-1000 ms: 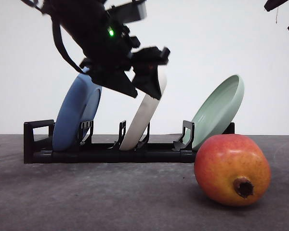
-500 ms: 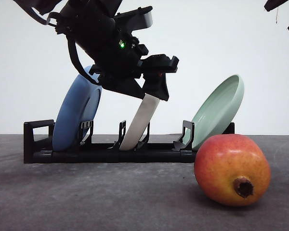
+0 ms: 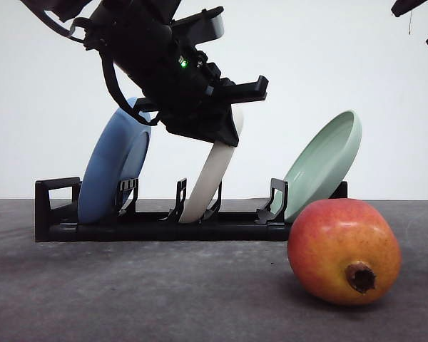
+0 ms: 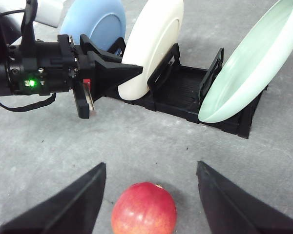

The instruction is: Place pomegranate in white plate

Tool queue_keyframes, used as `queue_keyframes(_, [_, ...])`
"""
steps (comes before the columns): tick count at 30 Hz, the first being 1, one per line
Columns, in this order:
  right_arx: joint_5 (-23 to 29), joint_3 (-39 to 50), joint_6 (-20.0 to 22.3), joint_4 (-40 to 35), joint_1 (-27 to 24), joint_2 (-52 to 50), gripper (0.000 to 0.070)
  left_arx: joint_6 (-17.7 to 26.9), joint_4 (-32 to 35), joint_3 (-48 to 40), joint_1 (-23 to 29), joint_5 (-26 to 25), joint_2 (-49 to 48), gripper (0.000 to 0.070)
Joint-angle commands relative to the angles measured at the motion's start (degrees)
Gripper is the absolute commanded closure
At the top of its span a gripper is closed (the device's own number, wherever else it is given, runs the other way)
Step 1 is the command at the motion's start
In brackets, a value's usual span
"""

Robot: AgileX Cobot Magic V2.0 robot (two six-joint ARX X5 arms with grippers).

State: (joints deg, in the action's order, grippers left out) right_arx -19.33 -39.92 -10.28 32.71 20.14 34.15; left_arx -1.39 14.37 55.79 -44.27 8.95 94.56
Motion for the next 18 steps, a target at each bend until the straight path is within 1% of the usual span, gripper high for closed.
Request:
queue_keyframes(1, [0.0, -1.0, 0.7, -0.5, 0.3, 0.2, 0.0325, -1.3, 0.4, 1.2, -0.5, 0.5, 0.7, 0.0690])
queue_keyframes(7, [0.0, -1.0, 0.6, -0.5, 0.3, 0.2, 0.0325, -1.5, 0.3, 1.8, -0.5, 0.4, -1.3, 0.0690])
queue_keyframes(18, [-0.1, -1.0, 0.6, -0.5, 0.3, 0.2, 0.0325, -8.0, 0.1, 1.8, -0.5, -0.1, -8.7, 0.0690])
